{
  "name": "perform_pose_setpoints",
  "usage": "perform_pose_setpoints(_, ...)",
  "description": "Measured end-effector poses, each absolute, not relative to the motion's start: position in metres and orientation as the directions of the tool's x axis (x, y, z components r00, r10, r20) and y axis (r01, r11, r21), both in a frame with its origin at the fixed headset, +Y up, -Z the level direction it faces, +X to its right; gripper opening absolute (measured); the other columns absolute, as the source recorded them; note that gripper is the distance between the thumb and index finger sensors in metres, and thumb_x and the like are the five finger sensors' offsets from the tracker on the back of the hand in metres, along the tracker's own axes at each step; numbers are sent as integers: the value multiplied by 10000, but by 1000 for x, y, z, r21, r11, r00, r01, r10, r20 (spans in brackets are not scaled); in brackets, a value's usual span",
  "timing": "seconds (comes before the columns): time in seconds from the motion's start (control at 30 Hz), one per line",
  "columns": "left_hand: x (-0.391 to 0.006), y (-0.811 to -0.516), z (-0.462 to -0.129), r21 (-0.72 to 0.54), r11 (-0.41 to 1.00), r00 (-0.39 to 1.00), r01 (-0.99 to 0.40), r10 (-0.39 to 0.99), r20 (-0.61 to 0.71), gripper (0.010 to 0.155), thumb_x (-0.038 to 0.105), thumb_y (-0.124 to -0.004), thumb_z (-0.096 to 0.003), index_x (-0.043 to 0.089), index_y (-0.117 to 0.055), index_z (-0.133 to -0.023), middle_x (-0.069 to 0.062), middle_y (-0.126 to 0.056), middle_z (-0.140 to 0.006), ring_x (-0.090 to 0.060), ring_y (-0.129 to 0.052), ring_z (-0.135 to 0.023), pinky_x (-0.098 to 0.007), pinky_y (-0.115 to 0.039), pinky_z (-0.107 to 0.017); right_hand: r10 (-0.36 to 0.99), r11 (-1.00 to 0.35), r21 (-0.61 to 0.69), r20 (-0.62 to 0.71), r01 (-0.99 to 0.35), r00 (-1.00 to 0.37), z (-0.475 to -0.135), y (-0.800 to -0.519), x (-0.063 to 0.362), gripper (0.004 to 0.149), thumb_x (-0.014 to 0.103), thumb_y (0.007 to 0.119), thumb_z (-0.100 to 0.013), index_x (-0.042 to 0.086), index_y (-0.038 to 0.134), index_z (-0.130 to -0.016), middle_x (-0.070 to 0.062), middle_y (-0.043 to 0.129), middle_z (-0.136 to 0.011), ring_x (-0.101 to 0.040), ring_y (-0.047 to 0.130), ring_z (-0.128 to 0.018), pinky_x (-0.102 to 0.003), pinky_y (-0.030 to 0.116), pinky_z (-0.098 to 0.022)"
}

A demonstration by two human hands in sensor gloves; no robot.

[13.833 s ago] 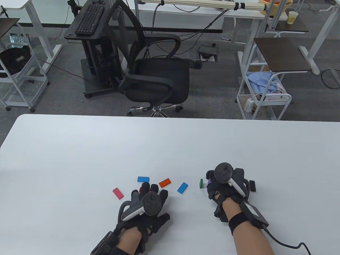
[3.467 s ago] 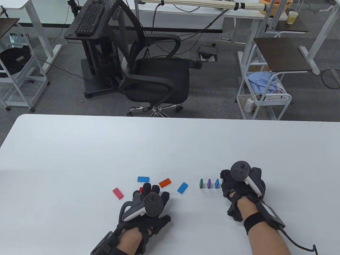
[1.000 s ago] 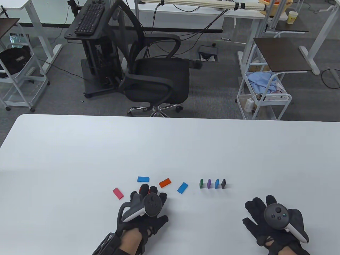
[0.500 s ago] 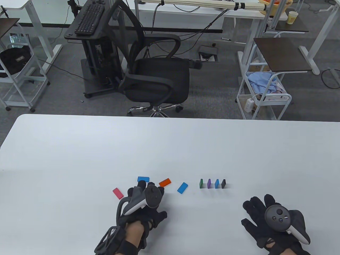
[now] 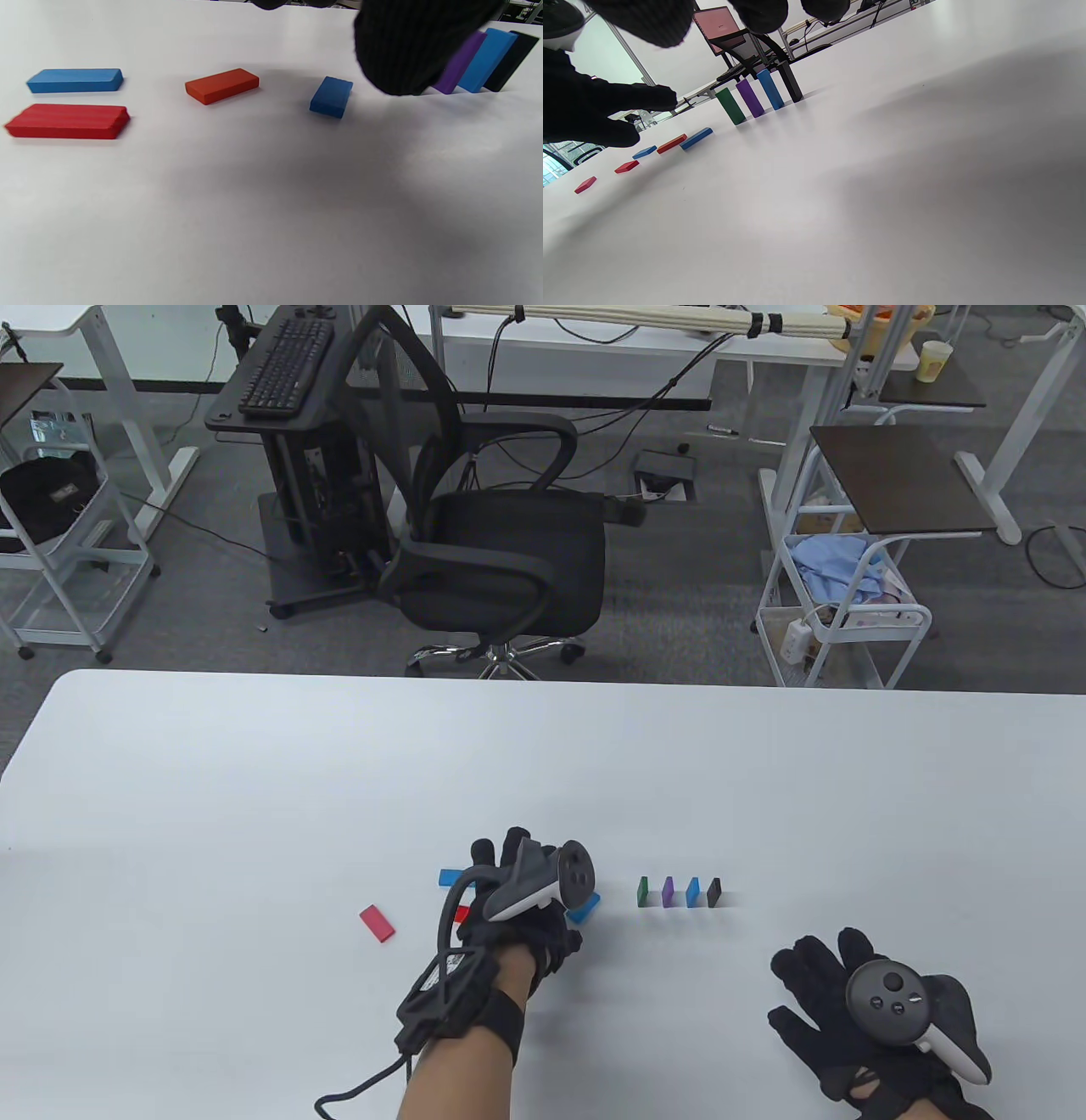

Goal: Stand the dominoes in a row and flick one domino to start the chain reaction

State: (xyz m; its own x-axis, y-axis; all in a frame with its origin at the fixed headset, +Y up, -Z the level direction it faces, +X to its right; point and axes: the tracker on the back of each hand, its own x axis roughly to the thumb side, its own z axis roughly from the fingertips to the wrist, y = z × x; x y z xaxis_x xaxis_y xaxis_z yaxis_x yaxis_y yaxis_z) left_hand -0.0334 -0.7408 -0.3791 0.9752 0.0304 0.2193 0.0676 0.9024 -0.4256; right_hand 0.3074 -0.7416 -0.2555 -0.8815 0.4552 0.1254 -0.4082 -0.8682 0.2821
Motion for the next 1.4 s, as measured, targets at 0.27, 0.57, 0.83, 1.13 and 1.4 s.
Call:
perform_pose_setpoints(0.27,-11,-755,-398,-400,911,975,103,-13,222,763,498,-845,-421,308,-429,-1032,27,-444,-1169,-345,-119,-1098,-697,-25,-673,467,-862,285,127,-419,-875,-256,-742,308,643,555,651,-524,272,401,-1044,-126,256,-1169,-448,-72,-966,-649,-6,-679)
perform_pose_setpoints(0.57,16,-763,-411,-360,901,957,242,-159,245,773,528,-830,-411,269,-446,-1029,-41,-580,-1106,-335,-248,-1109,-692,-65,-697,468,-861,290,127,-418,-875,-257,-742,308,643,555,653,-525,271,403,-1045,-127,260,-1168,-449,-70,-966,-650,-4,-679)
perform_pose_setpoints(0.83,29,-757,-419,-342,889,941,305,-227,250,746,460,-908,-381,191,-576,-992,-53,-849,-941,-288,-670,-1002,-722,-155,-702,468,-857,296,108,-421,-877,-257,-744,310,643,553,656,-525,270,404,-1044,-128,258,-1168,-449,-71,-965,-649,-5,-679)
perform_pose_setpoints(1.13,33,-758,-418,-321,895,934,311,-225,278,745,428,-937,-375,145,-598,-974,-55,-945,-836,-268,-814,-913,-724,-189,-707,469,-856,293,99,-425,-877,-257,-744,312,641,549,659,-527,270,403,-1044,-127,260,-1168,-449,-71,-965,-649,-5,-679)
perform_pose_setpoints(1.4,28,-761,-412,-297,908,931,294,-202,304,781,458,-908,-384,138,-539,-992,-52,-900,-842,-281,-766,-921,-726,-146,-698,474,-855,288,97,-431,-875,-257,-743,314,640,546,662,-526,271,403,-1043,-127,260,-1168,-448,-69,-966,-649,-4,-679)
